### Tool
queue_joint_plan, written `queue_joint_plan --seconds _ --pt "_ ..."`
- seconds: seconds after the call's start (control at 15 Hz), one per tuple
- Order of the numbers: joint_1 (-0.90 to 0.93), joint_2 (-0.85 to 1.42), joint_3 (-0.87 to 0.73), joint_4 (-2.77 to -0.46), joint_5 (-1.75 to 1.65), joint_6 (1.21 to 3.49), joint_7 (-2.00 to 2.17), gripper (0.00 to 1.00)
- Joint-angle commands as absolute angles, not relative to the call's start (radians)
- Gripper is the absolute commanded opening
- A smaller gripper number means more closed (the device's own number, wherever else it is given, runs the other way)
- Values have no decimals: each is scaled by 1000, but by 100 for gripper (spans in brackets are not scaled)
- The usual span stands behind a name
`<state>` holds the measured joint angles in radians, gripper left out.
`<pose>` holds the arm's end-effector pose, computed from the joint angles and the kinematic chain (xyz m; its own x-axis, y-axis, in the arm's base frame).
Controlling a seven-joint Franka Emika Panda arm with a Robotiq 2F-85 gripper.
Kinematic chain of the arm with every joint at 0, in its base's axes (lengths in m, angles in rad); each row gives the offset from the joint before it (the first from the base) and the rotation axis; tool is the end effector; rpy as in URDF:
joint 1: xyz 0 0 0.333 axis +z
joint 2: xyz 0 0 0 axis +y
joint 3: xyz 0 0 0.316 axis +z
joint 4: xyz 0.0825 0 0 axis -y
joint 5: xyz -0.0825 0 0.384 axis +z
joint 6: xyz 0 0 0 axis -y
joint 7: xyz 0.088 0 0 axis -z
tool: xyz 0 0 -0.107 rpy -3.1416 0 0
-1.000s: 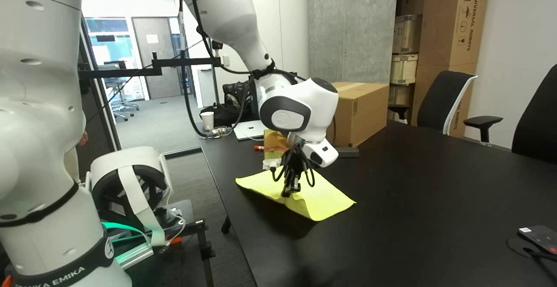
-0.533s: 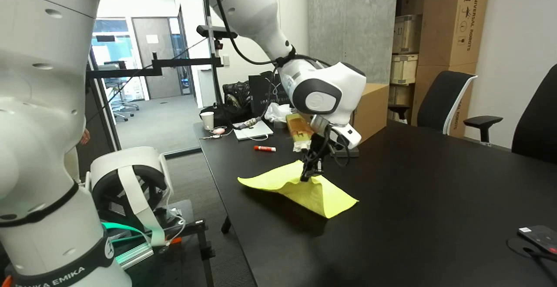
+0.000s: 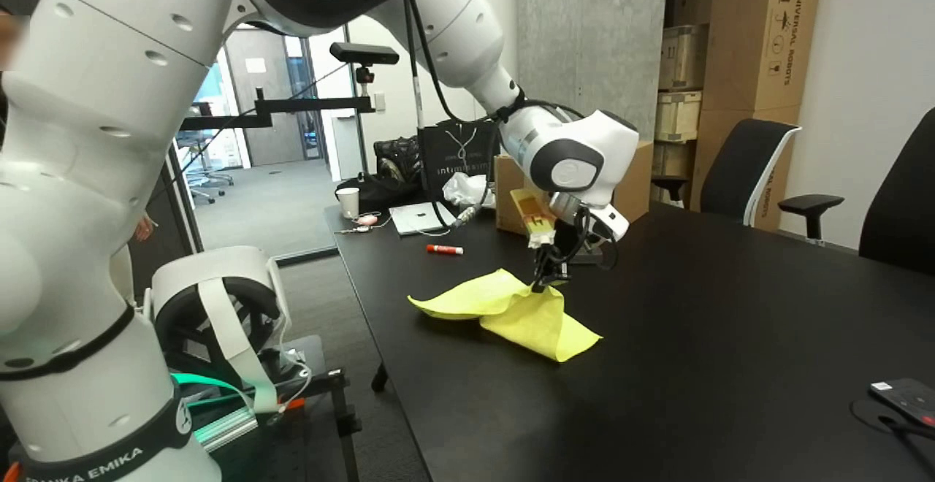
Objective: Fold the towel once
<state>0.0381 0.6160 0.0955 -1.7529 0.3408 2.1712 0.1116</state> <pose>0.6375 0.0943 0.2075 0.9512 -0.1698 -0.2575 -0.2371 -0.9365 -0.2583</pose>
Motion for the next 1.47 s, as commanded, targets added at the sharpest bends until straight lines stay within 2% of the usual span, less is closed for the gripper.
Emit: queue_joint_plan --seconds 0.0,0.33,0.6,0.67,0.73,0.87,0.93,1.4 --pt "78 701 75 -1598 294 2124 198 4" --pt "123 795 27 -1490 219 2115 340 6" --pt "148 852 -25 -1436 174 2085 471 3" --pt "146 856 -30 -1428 172 2063 488 6" --pt "146 867 -36 -1418 170 2056 503 30" --pt "136 866 -29 -1412 182 2039 506 34" --pt "135 862 -30 -1415 183 2039 507 40" --pt "140 721 5 -1588 183 2103 424 93"
